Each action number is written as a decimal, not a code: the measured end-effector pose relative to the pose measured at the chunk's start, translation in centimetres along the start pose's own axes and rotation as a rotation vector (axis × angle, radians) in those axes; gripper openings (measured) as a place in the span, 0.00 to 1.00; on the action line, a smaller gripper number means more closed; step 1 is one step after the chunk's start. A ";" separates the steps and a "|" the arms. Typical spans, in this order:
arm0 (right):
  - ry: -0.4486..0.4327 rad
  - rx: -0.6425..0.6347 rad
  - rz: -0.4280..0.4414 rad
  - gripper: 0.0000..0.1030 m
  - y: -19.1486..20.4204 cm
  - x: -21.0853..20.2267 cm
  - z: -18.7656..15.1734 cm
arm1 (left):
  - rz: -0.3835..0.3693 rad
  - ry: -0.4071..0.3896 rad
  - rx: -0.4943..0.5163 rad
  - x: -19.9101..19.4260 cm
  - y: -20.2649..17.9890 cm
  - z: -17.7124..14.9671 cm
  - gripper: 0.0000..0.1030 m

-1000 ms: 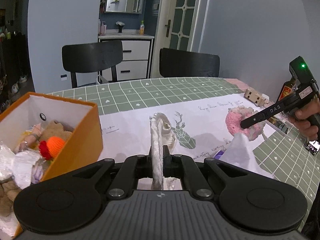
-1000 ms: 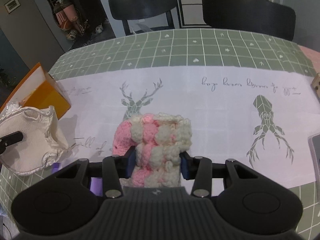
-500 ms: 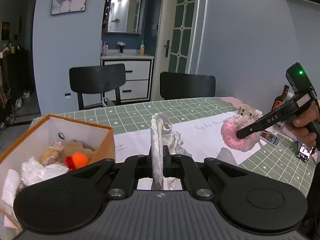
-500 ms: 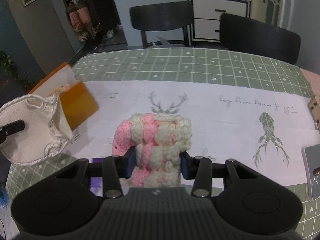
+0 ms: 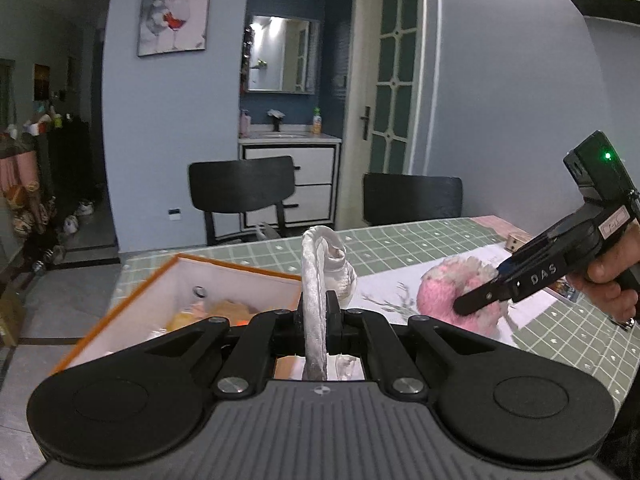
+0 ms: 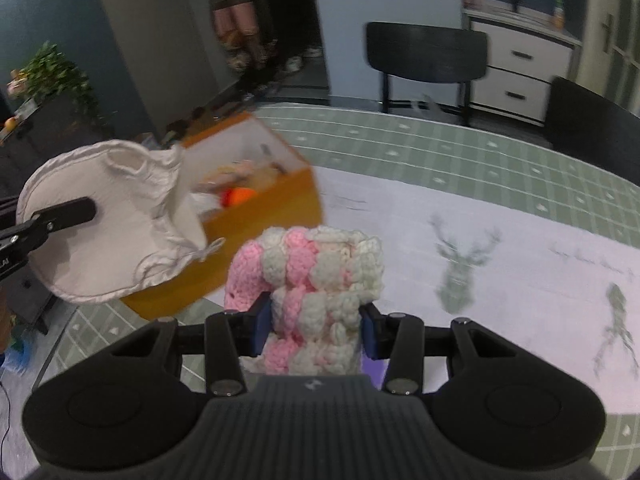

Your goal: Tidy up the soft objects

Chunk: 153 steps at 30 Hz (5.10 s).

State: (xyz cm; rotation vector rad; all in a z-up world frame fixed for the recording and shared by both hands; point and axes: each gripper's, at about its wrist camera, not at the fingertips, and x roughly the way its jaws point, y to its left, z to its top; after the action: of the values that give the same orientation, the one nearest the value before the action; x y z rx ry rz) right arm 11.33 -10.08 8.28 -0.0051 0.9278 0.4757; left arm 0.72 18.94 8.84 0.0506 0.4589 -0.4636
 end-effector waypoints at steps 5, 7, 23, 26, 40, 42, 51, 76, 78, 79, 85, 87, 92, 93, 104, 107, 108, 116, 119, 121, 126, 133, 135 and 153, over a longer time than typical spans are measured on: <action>-0.011 -0.028 0.059 0.43 3.6 2.1 1.8 | 0.025 0.007 -0.021 -0.3 2.4 0.4 0.05; -0.015 -0.033 0.081 0.43 4.7 3.0 2.7 | 0.030 0.014 -0.035 -0.2 3.6 0.4 0.05; 0.002 -0.151 0.178 0.43 11.1 12.7 8.2 | 0.024 0.152 -0.160 4.8 10.0 -2.8 0.05; 0.019 -0.170 0.181 0.44 11.4 14.7 8.6 | 0.036 0.192 -0.164 5.9 10.8 -3.9 0.05; 0.122 -0.266 0.165 0.48 12.1 21.6 9.3 | 0.077 0.386 -0.084 9.4 11.0 -7.2 0.05; 0.147 -0.303 0.129 0.49 12.4 22.1 9.1 | 0.089 0.423 -0.074 10.3 11.0 -7.5 0.05; 0.183 -0.474 -0.033 0.59 14.2 24.0 7.1 | 0.150 0.463 -0.015 11.0 9.7 -8.0 0.20; -0.144 -0.171 -0.045 0.95 12.5 11.2 5.4 | 0.298 0.137 -0.036 1.7 6.2 -2.8 1.00; -0.178 -0.146 -0.028 0.97 12.6 10.1 4.1 | 0.316 0.134 -0.066 1.3 6.4 -3.1 1.00; -0.189 -0.138 -0.025 0.97 12.8 9.6 3.4 | 0.328 0.134 -0.071 1.0 6.5 -3.2 1.00; -0.204 -0.068 -0.107 0.97 14.2 8.2 0.7 | 0.436 0.126 -0.107 -0.4 6.0 -4.1 1.00; -0.213 -0.041 -0.105 0.97 14.2 7.7 0.2 | 0.488 0.149 -0.133 -0.6 6.1 -4.1 1.00; -0.210 -0.021 -0.147 0.97 14.7 6.9 -0.8 | 0.566 0.199 -0.219 -1.2 6.7 -4.7 1.00; -0.214 -0.022 -0.158 0.97 14.8 6.9 -1.1 | 0.559 0.211 -0.231 -1.1 6.8 -5.0 1.00; -0.203 0.001 -0.157 0.97 15.5 6.7 -4.7 | 0.539 0.267 -0.218 -0.9 5.3 -7.8 1.00; -0.194 0.006 -0.148 0.97 15.6 6.9 -5.0 | 0.541 0.275 -0.217 -0.8 5.2 -8.1 1.00; -0.191 0.007 -0.148 0.97 15.7 7.0 -5.1 | 0.542 0.275 -0.215 -0.9 5.2 -8.1 1.00; -0.189 0.007 -0.158 0.97 16.1 7.1 -5.5 | 0.541 0.280 -0.208 -0.6 4.5 -8.2 1.00; -0.187 0.009 -0.159 0.97 15.9 7.1 -5.5 | 0.543 0.281 -0.203 -0.5 4.3 -8.1 1.00; -0.188 0.012 -0.162 0.97 15.8 6.9 -5.6 | 0.543 0.280 -0.199 -0.5 4.1 -8.1 1.00; -0.192 0.021 -0.163 0.97 15.5 6.7 -5.8 | 0.541 0.279 -0.192 -0.4 3.7 -8.0 1.00; -0.198 0.028 -0.174 0.97 15.2 6.4 -5.9 | 0.539 0.283 -0.185 -0.2 3.3 -8.0 1.00; -0.199 0.028 -0.175 0.97 15.2 6.4 -5.9 | 0.541 0.284 -0.185 -0.3 3.3 -8.1 1.00; -0.204 0.033 -0.180 0.97 15.1 6.1 -6.1 | 0.546 0.282 -0.178 -0.5 3.2 -7.9 1.00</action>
State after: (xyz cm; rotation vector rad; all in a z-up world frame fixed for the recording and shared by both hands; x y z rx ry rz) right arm 3.71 4.58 2.83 -0.0100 0.7269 0.2884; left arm -1.55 23.23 1.77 0.0666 0.7338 0.1250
